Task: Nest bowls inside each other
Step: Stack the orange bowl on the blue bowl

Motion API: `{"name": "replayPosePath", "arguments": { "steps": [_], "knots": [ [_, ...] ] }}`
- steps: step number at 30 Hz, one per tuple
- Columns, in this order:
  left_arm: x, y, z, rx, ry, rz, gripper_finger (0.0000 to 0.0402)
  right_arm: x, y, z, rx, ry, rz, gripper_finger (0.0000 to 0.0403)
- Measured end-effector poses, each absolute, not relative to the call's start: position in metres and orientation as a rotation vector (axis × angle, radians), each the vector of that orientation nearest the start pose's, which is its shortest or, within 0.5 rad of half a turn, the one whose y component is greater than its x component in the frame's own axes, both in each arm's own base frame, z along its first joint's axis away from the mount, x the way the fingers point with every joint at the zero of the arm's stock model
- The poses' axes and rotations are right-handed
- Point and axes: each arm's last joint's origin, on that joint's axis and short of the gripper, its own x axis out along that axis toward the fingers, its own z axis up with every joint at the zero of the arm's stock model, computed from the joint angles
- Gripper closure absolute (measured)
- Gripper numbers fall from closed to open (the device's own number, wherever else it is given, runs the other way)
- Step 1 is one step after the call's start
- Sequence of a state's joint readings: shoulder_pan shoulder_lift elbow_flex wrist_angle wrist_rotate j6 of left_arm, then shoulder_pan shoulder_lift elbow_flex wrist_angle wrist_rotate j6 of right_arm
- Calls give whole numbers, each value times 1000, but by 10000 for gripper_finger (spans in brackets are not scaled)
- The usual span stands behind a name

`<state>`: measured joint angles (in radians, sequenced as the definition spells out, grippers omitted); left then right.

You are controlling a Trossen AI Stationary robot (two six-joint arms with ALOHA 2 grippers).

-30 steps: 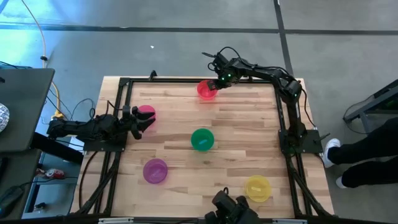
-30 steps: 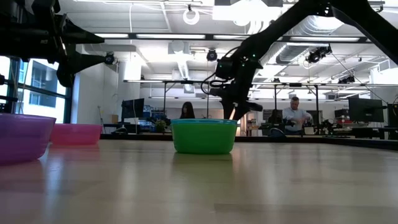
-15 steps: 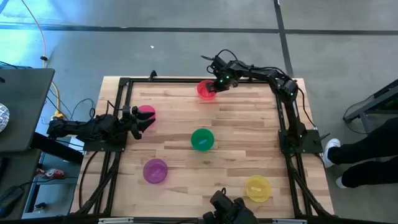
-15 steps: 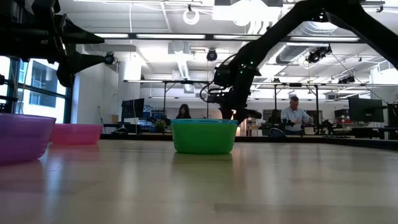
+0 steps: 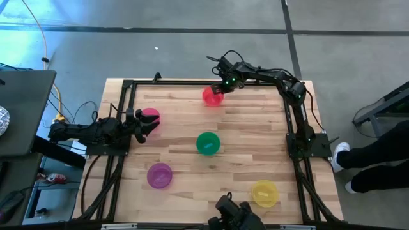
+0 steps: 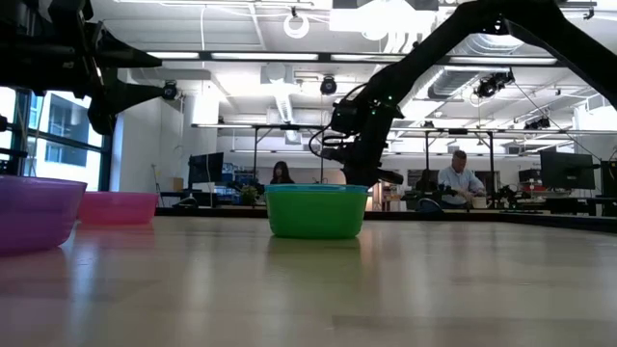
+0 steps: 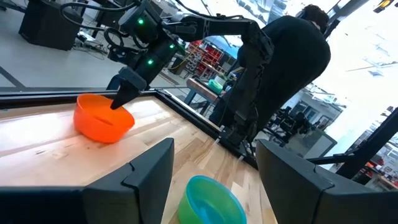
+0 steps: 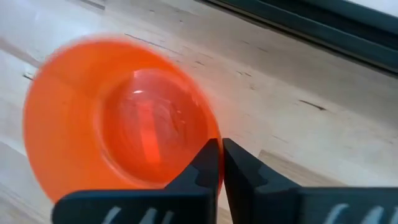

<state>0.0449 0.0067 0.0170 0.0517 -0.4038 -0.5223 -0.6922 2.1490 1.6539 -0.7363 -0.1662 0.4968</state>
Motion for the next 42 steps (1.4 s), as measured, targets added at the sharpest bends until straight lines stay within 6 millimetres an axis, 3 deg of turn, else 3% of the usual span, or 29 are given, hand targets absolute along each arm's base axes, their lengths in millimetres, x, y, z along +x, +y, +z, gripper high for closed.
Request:
{"name": "replayPosePath", "arguments": {
  "steps": [10, 21, 33, 42],
  "knots": [
    [94, 16, 174, -523, -177, 423, 186, 342, -274, 171, 943, 1038, -682, 402],
    [94, 16, 173, -522, -175, 428, 186, 333, -256, 208, 911, 1064, -610, 402],
    [96, 16, 171, -516, -145, 443, 186, 335, -208, 246, 881, 1133, -536, 403],
    [97, 16, 170, -517, -141, 444, 186, 353, -160, 252, 864, 1185, -452, 403]
  ]
}}
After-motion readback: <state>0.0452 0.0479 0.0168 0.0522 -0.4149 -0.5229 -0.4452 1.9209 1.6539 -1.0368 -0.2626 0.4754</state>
